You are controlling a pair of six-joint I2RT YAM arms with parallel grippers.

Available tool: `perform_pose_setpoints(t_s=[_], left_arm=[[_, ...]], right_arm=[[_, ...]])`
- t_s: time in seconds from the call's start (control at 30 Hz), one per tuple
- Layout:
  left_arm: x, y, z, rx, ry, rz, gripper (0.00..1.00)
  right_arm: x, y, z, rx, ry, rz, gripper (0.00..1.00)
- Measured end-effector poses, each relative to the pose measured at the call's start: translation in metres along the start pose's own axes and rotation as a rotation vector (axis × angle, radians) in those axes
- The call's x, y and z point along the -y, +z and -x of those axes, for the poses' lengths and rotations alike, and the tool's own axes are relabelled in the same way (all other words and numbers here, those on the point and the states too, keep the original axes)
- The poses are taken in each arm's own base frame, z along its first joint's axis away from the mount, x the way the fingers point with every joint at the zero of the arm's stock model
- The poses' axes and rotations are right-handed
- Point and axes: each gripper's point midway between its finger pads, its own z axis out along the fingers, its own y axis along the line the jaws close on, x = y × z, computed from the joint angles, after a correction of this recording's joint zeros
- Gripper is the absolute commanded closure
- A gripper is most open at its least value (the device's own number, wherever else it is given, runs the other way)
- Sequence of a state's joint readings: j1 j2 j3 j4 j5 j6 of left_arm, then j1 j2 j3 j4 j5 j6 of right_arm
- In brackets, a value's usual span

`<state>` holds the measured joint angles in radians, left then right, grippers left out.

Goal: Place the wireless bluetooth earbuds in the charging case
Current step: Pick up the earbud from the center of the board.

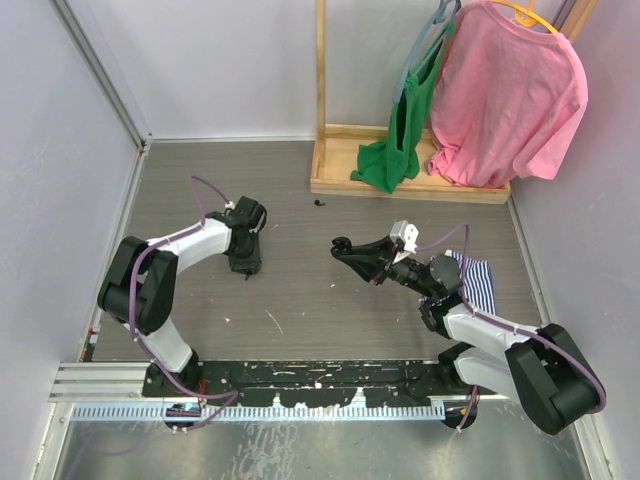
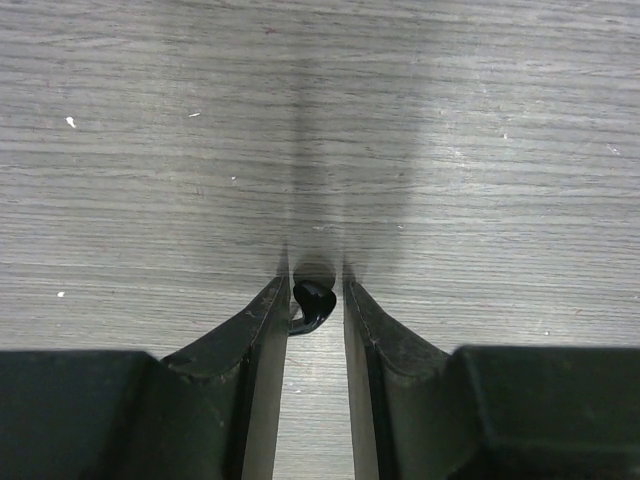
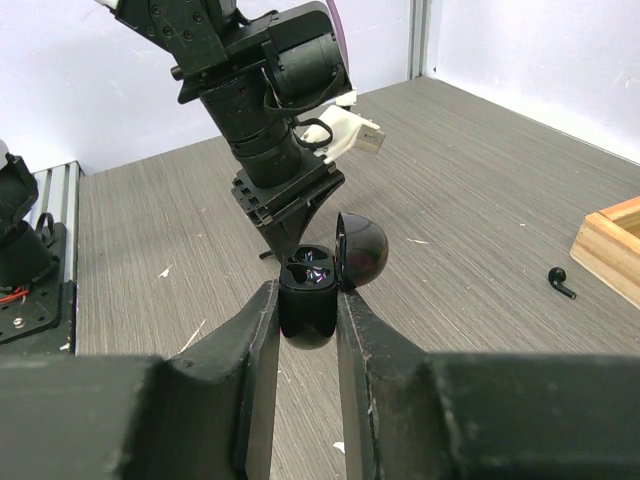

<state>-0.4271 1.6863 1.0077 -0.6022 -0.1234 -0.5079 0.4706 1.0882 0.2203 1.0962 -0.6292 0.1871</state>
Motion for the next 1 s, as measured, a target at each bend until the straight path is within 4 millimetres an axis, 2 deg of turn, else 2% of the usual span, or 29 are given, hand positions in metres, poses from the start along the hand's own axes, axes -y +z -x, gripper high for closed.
perform_pose_setpoints(t_s=[0.3, 0.77, 1.0], left_arm=[[0.0009, -0.0003, -0.001, -0.015, 0.007, -0.001, 0.7], [0.0, -0.0017, -0.0061, -0.043, 0.005, 0.004, 0.84], [0.007, -0.0093, -0.006, -0.019, -0.021, -0.024, 0.87]], right_arm=[[0.0001, 0.0, -0.0002, -0.001, 0.001, -0.001, 0.99], [0.0001, -0.0001, -0.0009, -0.004, 0.003, -0.001, 0.99], [-0.0018, 0.0004, 0.002, 0.007, -0.003, 0.011, 0.99]])
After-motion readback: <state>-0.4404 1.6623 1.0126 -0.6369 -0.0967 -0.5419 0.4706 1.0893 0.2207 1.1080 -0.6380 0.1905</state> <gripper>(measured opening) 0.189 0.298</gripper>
